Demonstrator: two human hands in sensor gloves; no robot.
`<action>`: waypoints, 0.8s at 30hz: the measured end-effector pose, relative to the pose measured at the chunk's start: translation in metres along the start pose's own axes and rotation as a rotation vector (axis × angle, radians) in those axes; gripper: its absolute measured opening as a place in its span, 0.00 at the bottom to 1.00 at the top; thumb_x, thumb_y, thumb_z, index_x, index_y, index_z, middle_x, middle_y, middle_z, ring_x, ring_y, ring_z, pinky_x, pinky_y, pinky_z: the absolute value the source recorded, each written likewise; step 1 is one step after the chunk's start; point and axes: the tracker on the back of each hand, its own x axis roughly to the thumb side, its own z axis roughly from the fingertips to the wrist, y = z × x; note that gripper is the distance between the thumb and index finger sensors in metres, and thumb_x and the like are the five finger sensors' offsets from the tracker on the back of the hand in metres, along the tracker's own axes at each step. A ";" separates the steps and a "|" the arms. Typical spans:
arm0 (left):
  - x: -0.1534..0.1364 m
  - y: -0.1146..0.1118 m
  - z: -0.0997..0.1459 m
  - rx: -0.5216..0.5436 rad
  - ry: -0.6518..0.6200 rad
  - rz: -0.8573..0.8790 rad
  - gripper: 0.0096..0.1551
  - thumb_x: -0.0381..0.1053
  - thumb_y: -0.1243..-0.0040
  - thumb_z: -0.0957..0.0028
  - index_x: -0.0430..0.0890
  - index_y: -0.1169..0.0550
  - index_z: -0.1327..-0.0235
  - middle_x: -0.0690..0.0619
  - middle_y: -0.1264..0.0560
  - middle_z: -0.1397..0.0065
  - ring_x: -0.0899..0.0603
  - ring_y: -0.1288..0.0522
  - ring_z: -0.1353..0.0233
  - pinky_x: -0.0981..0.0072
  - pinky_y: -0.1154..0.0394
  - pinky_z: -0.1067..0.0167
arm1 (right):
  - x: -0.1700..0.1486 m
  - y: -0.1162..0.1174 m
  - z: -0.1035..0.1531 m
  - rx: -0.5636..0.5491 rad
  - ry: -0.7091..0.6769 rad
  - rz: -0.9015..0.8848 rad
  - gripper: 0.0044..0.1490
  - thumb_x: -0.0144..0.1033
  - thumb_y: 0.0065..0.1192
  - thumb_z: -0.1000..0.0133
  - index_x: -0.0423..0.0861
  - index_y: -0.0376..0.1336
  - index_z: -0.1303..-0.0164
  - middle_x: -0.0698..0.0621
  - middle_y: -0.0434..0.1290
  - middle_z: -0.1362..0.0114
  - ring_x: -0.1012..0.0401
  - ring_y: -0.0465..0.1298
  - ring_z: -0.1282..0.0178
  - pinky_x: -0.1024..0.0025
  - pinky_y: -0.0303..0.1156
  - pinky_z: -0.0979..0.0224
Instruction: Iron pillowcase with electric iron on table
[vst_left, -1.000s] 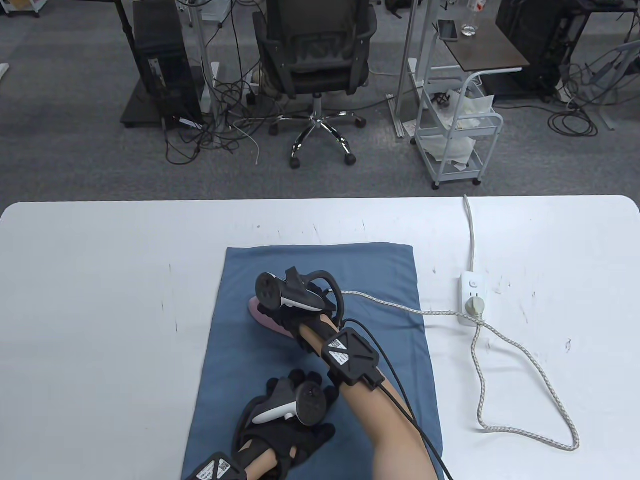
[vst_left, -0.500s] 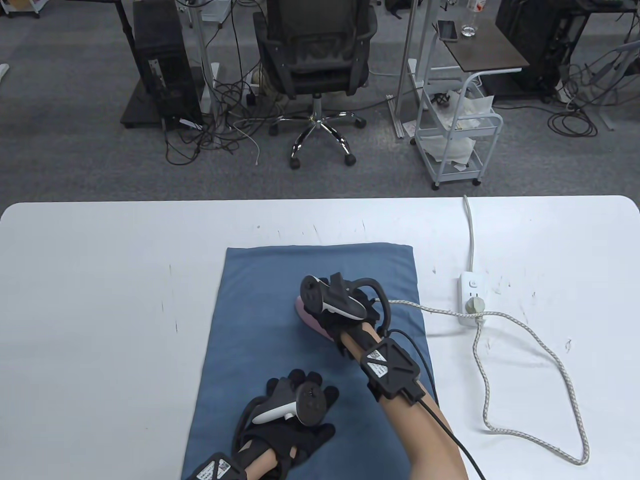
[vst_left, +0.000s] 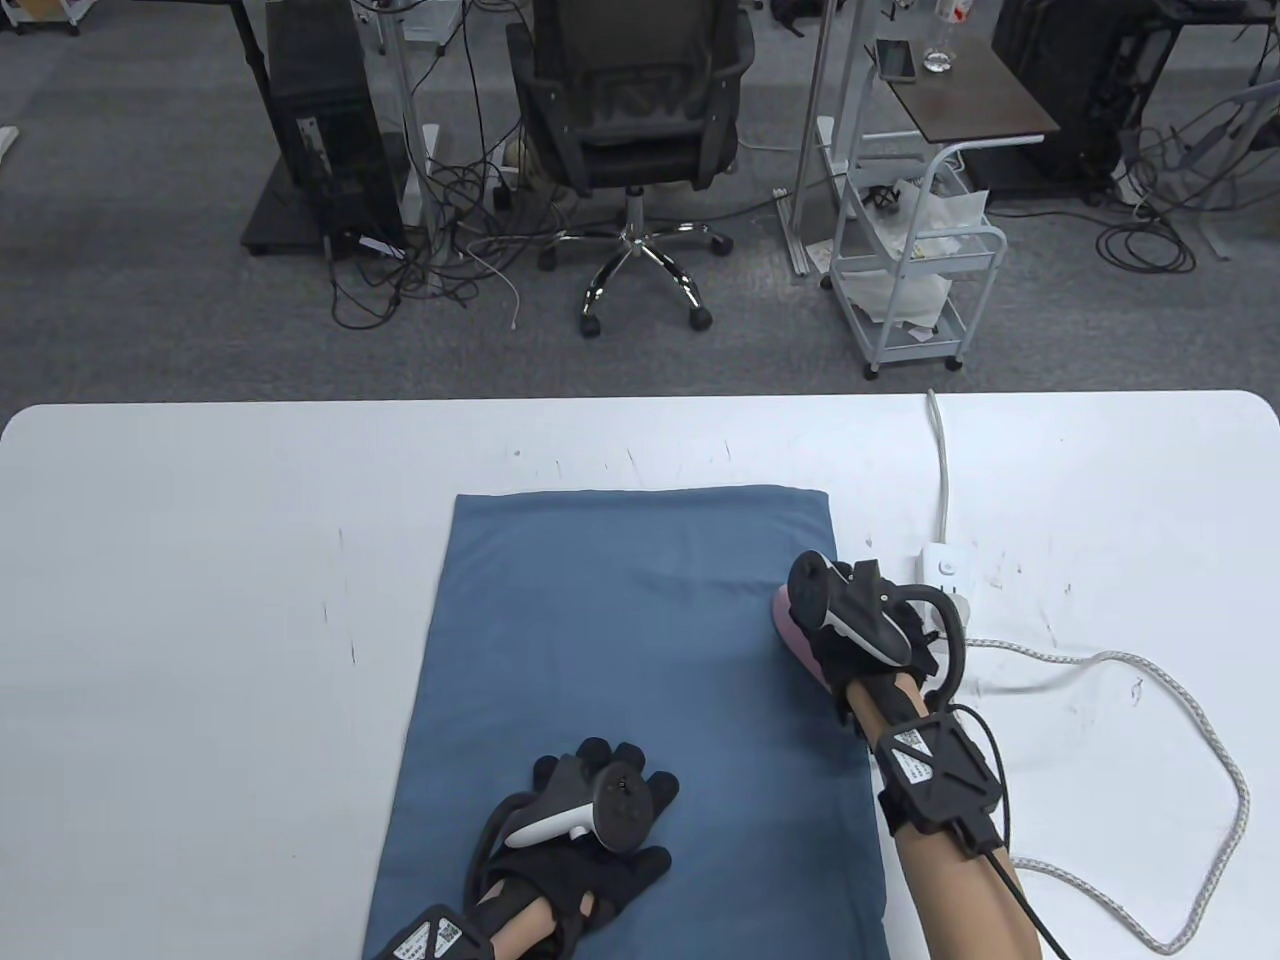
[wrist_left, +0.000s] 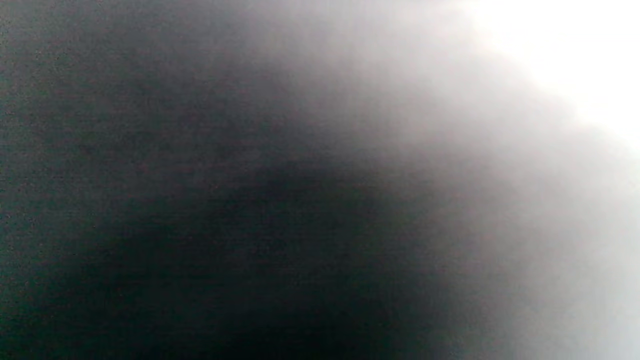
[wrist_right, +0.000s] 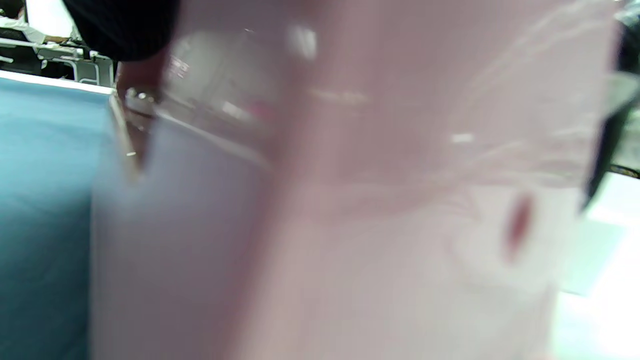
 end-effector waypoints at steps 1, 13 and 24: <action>0.000 0.000 0.000 0.000 0.000 0.000 0.44 0.71 0.72 0.48 0.68 0.77 0.33 0.57 0.88 0.28 0.40 0.91 0.28 0.31 0.85 0.37 | 0.000 0.000 0.000 0.006 0.009 -0.024 0.43 0.58 0.57 0.48 0.41 0.61 0.30 0.57 0.79 0.60 0.66 0.80 0.72 0.63 0.83 0.54; 0.000 0.000 0.000 0.001 0.000 0.000 0.44 0.71 0.72 0.48 0.68 0.76 0.33 0.57 0.88 0.28 0.40 0.91 0.28 0.31 0.85 0.37 | -0.024 -0.044 0.065 -0.086 -0.079 -0.350 0.40 0.57 0.60 0.48 0.43 0.63 0.33 0.58 0.80 0.58 0.66 0.81 0.69 0.63 0.84 0.51; 0.000 0.000 0.000 0.001 0.000 -0.001 0.44 0.71 0.72 0.48 0.68 0.77 0.33 0.57 0.88 0.28 0.40 0.91 0.28 0.31 0.85 0.37 | -0.029 -0.081 0.138 -0.205 -0.224 -0.521 0.40 0.57 0.61 0.47 0.42 0.64 0.33 0.57 0.80 0.58 0.66 0.82 0.69 0.62 0.84 0.51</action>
